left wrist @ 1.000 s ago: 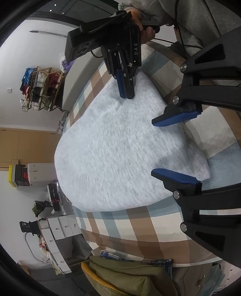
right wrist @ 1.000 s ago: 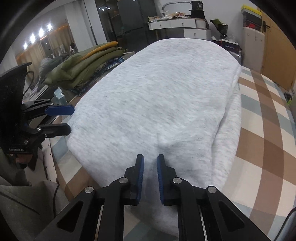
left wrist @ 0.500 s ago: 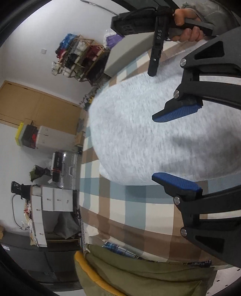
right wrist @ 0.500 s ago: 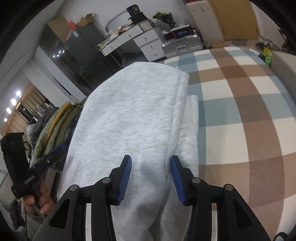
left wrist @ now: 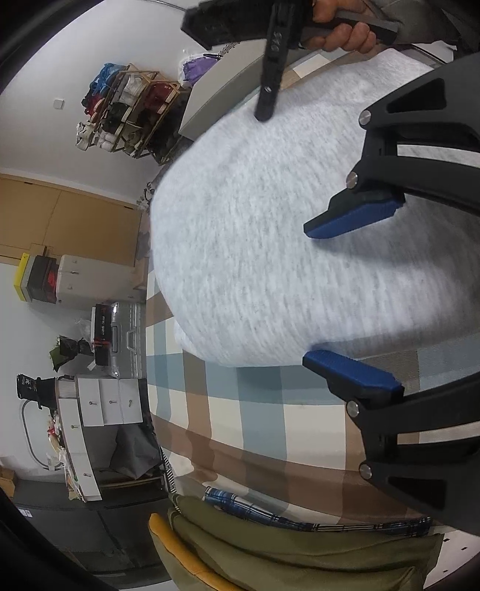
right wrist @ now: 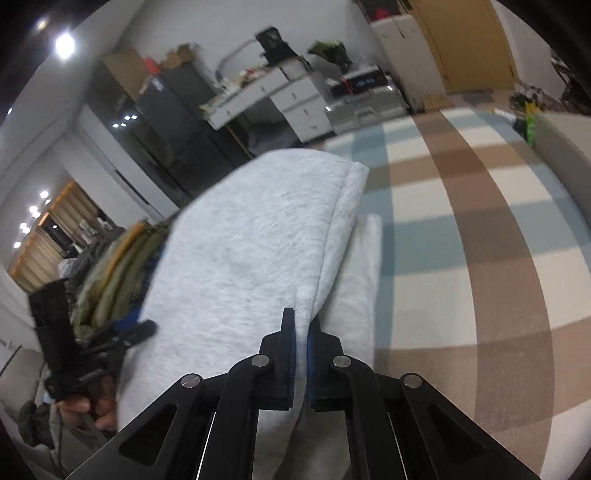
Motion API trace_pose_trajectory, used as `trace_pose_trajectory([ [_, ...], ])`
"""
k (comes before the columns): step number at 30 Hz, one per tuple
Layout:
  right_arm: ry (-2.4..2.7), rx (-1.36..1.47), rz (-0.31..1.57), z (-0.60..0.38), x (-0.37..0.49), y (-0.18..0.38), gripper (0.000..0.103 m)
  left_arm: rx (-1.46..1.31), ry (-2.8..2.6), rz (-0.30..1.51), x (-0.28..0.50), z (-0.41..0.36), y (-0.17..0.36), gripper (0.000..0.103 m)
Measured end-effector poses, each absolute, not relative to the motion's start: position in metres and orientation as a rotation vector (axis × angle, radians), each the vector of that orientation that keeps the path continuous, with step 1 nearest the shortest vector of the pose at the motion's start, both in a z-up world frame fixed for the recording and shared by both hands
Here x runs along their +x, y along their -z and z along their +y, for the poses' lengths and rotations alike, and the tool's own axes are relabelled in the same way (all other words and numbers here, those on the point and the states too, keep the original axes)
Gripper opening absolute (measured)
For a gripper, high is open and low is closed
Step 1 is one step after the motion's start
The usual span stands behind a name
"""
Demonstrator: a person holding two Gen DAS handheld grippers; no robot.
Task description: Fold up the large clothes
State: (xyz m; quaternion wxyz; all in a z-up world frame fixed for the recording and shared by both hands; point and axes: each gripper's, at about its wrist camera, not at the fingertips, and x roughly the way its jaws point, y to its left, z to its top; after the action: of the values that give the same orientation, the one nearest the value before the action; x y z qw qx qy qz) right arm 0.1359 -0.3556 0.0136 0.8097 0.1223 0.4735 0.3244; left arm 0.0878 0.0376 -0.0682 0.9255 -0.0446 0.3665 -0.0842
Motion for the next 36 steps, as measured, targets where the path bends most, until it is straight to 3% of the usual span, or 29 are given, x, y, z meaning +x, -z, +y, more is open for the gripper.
trace_pose_trajectory([
  [2, -0.678, 0.248, 1.052, -0.351, 0.139, -0.001, 0.004, -0.078, 0.167, 0.758, 0.091, 0.036, 0.068, 0.058],
  [9, -0.653, 0.087, 0.936, -0.334, 0.136, -0.053, 0.023, -0.072, 0.200, 0.664, 0.113, 0.037, 0.038, 0.058],
  [14, -0.604, -0.019, 0.888, -0.299, 0.148, -0.080, 0.025, -0.030, 0.210, 0.677, 0.167, 0.026, 0.041, 0.057],
  [15, -0.569, -0.038, 0.871, -0.299, 0.148, -0.084, 0.034, -0.019, 0.201, 0.717, 0.175, 0.024, 0.048, 0.049],
  [17, -0.489, -0.088, 0.876, -0.304, 0.153, -0.082, 0.044, -0.023, 0.192, 0.786, 0.185, 0.027, 0.060, 0.046],
  [23, -0.512, 0.026, 0.885, -0.327, 0.163, -0.079, 0.045, 0.005, 0.179, 0.845, 0.188, 0.020, 0.070, 0.046],
  [29, -0.728, -0.034, 0.836, -0.247, 0.177, -0.090, 0.045, -0.016, 0.187, 0.846, 0.185, 0.021, 0.067, 0.046],
  [34, -0.730, -0.084, 1.001, -0.199, 0.211, -0.031, 0.036, -0.033, 0.192, 0.857, 0.186, 0.022, 0.068, 0.046],
  [36, -0.705, -0.088, 0.978, -0.207, 0.216, -0.015, 0.036, -0.068, 0.208, 0.882, 0.192, 0.026, 0.074, 0.046],
])
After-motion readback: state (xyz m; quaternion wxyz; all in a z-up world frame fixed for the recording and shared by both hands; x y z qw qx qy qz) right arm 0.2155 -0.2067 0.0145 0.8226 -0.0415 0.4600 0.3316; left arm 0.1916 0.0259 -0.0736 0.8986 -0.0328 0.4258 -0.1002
